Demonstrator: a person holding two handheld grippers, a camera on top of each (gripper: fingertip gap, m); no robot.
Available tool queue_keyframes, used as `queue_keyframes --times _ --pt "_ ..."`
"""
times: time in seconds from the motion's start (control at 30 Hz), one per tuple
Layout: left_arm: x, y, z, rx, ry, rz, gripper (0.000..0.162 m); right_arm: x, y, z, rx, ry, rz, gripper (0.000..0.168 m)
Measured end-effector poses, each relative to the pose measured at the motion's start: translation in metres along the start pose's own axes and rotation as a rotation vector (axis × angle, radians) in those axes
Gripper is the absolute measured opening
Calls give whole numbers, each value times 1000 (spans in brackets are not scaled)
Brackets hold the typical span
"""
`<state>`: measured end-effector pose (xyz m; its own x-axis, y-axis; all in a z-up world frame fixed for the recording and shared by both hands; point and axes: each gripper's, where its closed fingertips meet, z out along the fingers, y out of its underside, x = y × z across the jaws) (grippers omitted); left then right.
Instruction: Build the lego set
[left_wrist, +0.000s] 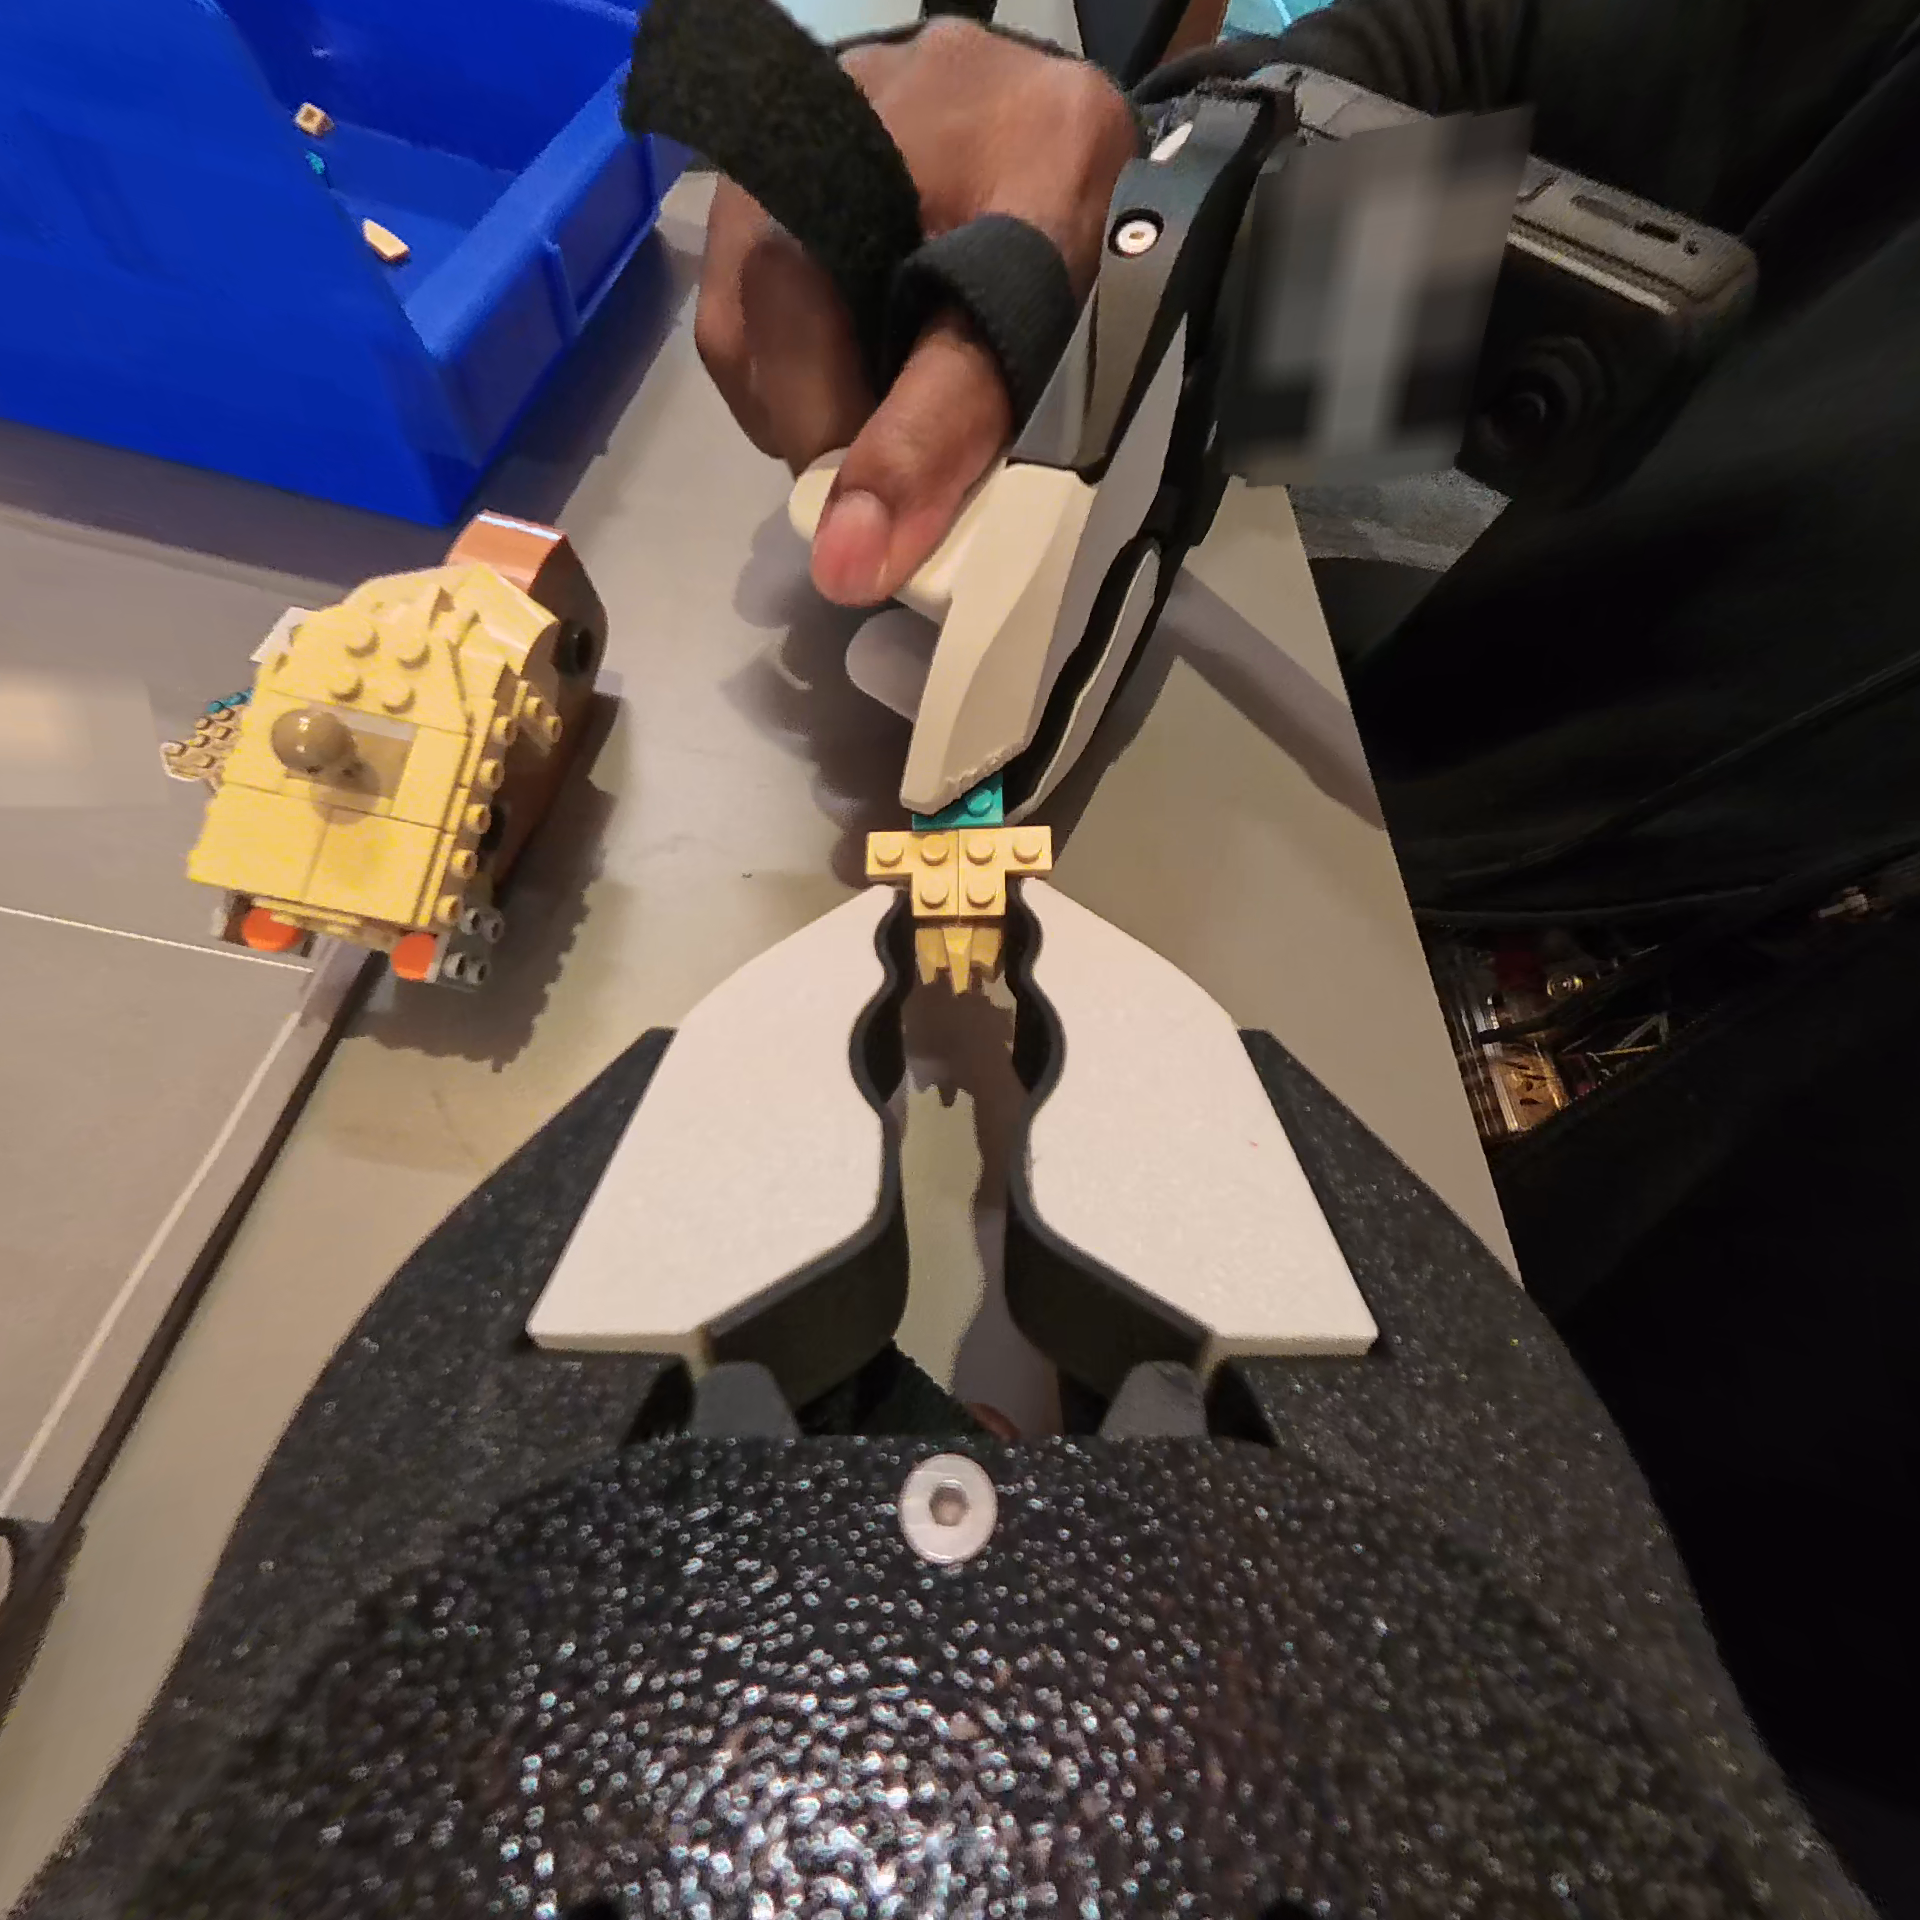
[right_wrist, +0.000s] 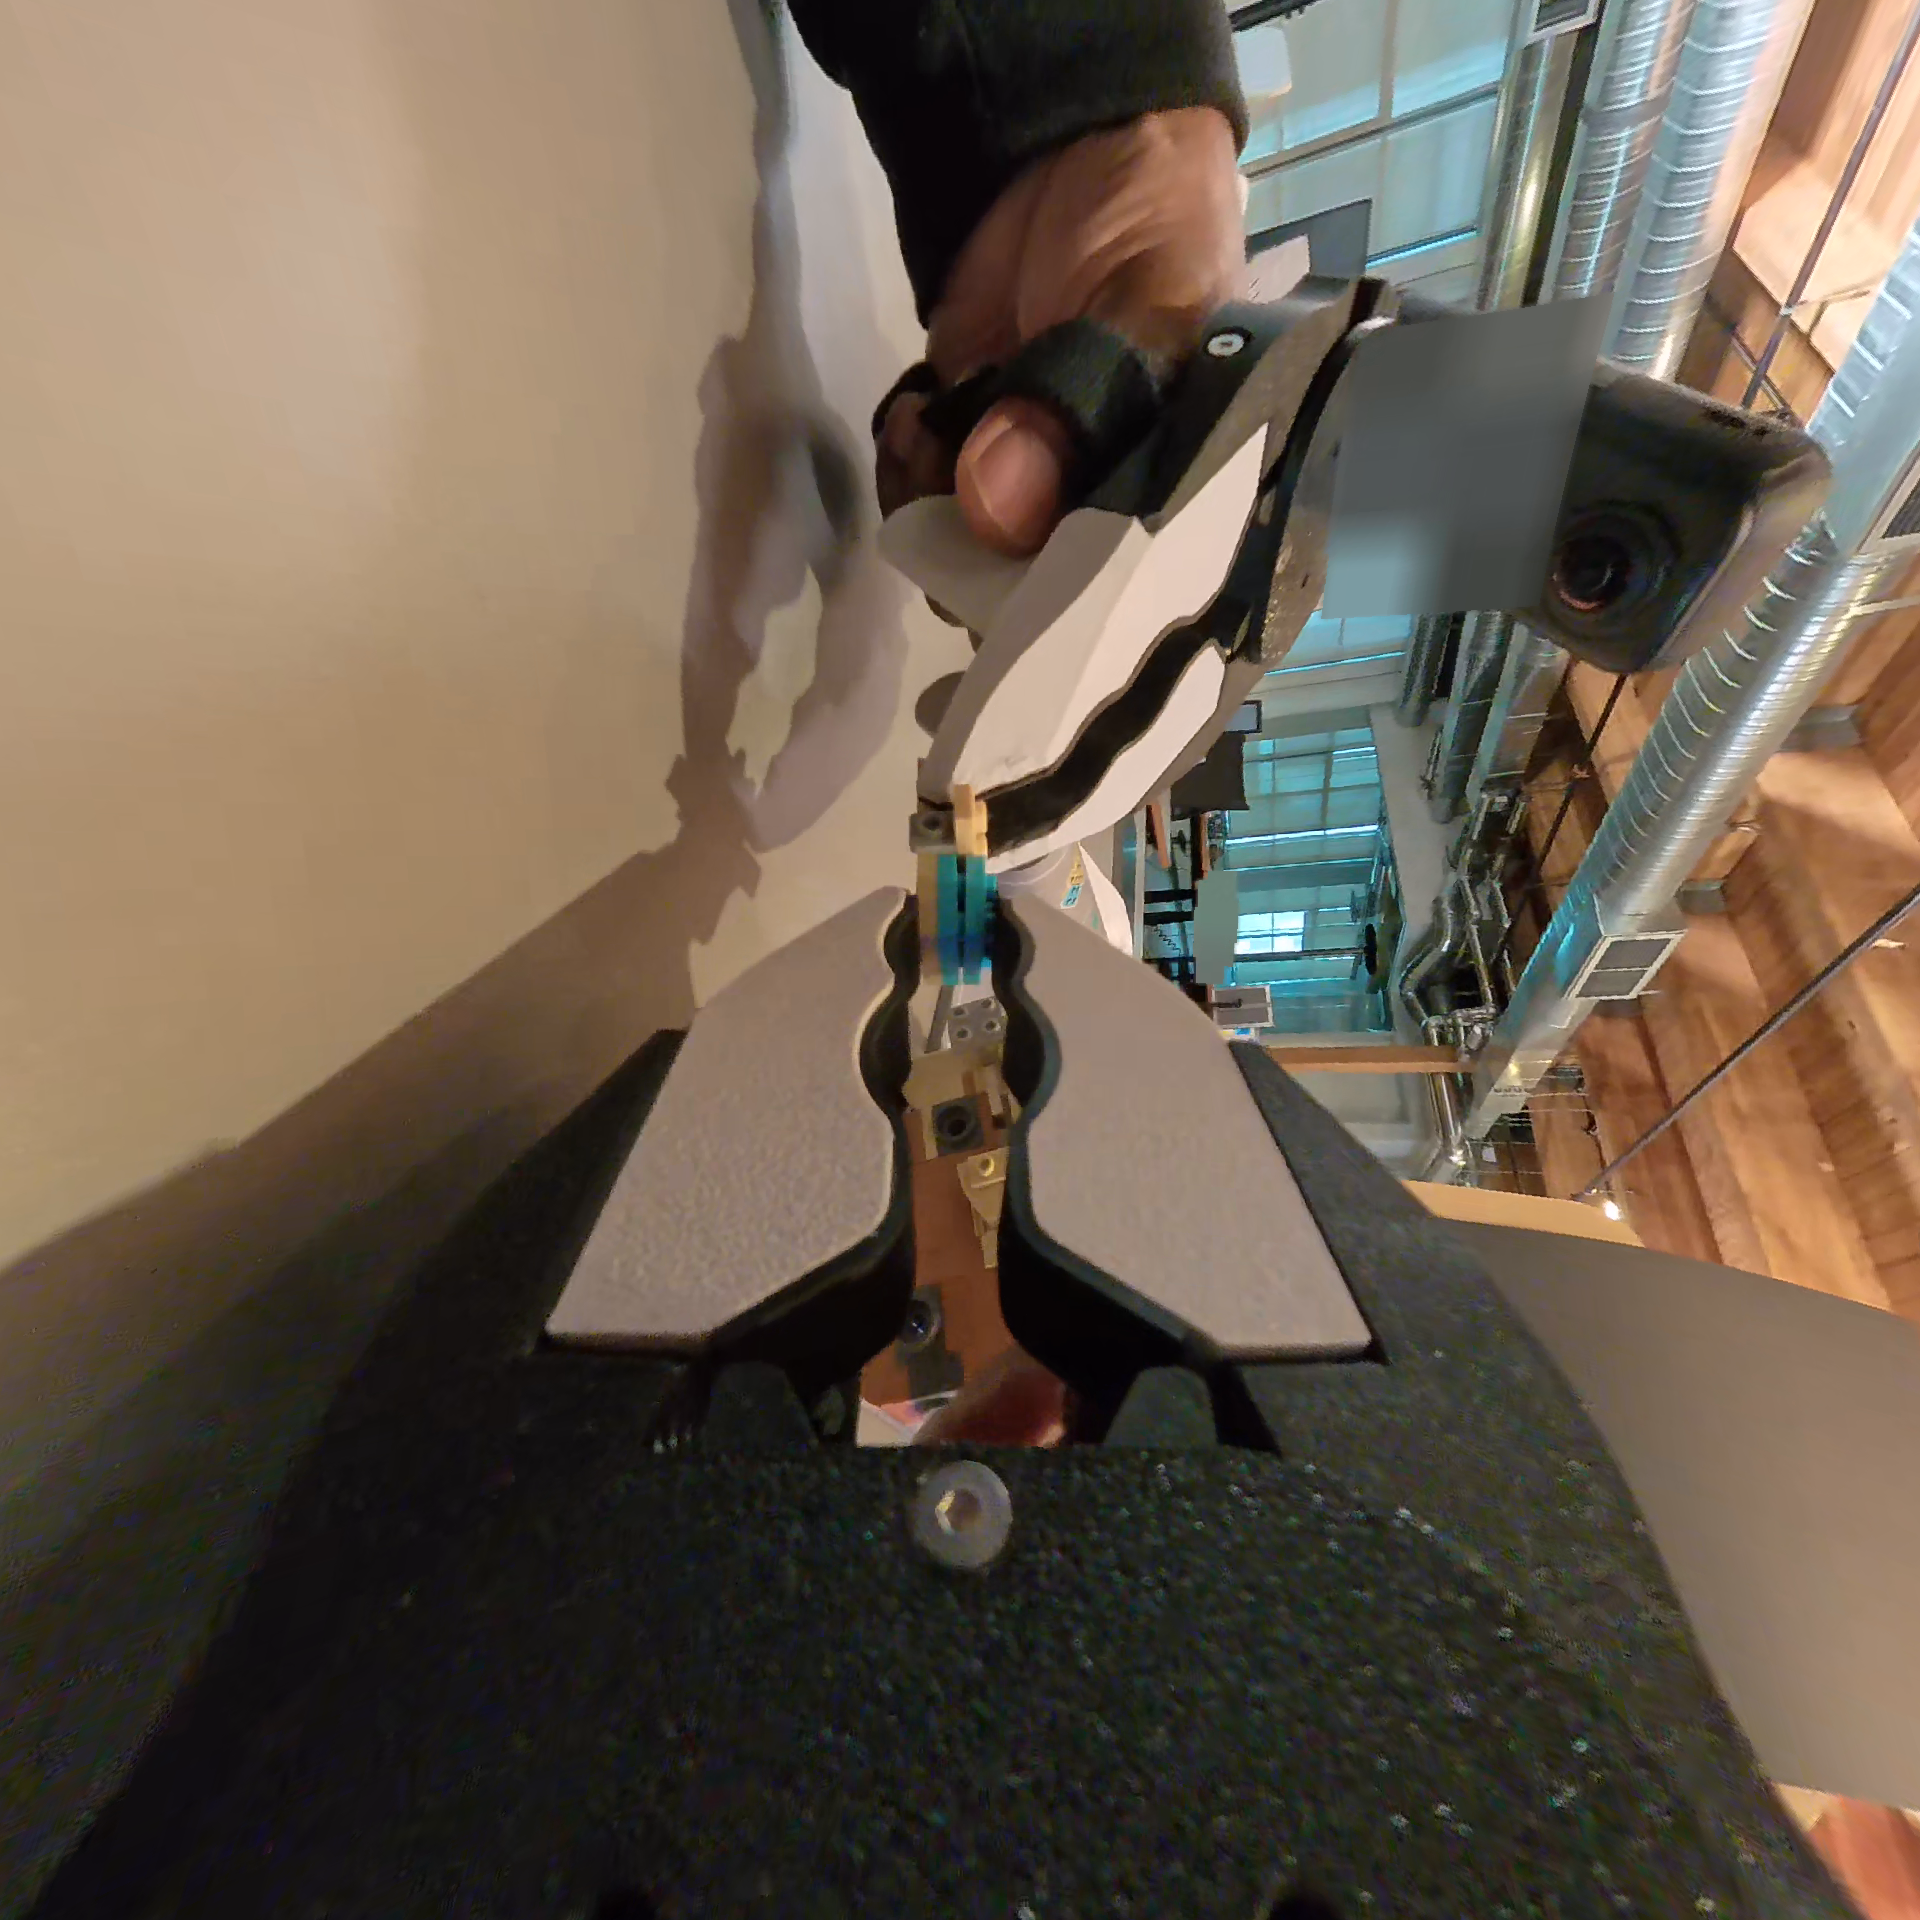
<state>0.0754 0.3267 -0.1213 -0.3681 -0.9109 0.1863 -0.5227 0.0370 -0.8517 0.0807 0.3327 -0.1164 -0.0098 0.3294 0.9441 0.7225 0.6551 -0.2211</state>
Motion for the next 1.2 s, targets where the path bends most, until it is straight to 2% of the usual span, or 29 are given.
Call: queue_keyframes --times 0.57,0.67,0.73,0.83,0.97,1.07,1.2 --pt "8 5 10 -22 74 -26 16 -12 -5 -6 -18 -152 45 12" --pt "9 5 10 -21 77 -26 16 -12 -5 -6 -17 -148 52 11" --pt "6 -1 6 16 64 -33 16 -6 -4 -6 -15 -78 45 12" --pt "2 -5 4 50 33 -36 16 2 -1 -6 -22 -9 90 13" --pt "-4 3 5 -8 -35 14 16 2 10 -10 -73 -5 143 24" --pt "-9 13 6 -64 -82 43 16 3 21 -20 -117 4 220 22" --pt "-14 24 8 -125 -120 66 16 14 44 -46 -190 17 438 16"
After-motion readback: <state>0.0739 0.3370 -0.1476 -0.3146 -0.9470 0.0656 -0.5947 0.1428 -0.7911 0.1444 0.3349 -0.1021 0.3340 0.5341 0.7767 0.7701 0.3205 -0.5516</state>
